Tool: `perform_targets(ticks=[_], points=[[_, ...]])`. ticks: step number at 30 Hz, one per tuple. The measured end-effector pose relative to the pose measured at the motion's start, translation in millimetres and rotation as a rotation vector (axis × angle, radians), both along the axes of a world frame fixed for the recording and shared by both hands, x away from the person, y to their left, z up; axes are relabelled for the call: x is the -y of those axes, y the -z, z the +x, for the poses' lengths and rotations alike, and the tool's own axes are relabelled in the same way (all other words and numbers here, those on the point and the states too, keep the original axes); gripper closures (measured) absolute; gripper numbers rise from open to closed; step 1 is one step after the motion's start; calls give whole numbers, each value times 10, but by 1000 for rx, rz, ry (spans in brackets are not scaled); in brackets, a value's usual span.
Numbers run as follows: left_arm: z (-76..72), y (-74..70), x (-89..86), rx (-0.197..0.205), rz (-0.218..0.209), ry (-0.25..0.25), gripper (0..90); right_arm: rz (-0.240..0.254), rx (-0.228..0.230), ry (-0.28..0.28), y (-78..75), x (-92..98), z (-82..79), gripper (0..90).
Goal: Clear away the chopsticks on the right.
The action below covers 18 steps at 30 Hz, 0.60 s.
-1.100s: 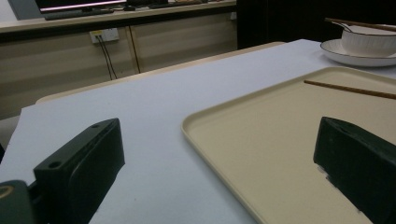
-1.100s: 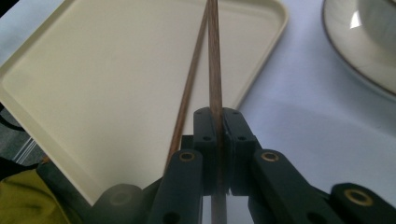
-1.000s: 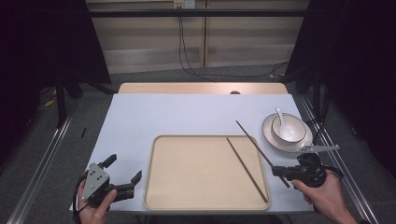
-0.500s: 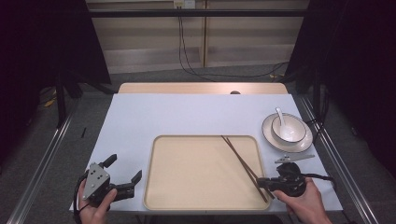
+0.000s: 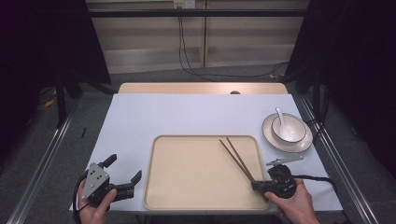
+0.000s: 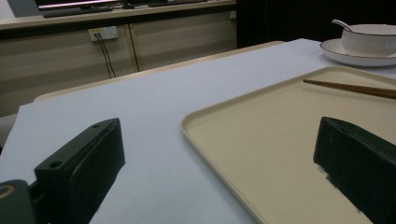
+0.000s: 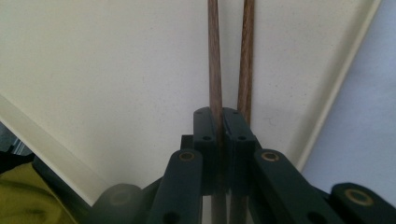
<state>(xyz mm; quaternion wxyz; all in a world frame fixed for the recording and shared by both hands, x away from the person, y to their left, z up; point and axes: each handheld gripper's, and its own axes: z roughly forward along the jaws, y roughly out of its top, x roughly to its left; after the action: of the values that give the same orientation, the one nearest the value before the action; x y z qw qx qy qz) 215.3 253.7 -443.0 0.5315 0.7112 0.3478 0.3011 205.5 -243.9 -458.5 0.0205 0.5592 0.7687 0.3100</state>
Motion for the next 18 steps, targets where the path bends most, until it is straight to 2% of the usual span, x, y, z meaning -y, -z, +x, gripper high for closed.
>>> perform_targets(ticks=[5, 18], points=[[-1, 2, -6, -1, -13, -3, 19, 1, -8, 4, 28, -28, 16, 853], [5, 8, -8, -2, 6, -2, 19, 4, 11, -3, 41, -30, -8, 835]])
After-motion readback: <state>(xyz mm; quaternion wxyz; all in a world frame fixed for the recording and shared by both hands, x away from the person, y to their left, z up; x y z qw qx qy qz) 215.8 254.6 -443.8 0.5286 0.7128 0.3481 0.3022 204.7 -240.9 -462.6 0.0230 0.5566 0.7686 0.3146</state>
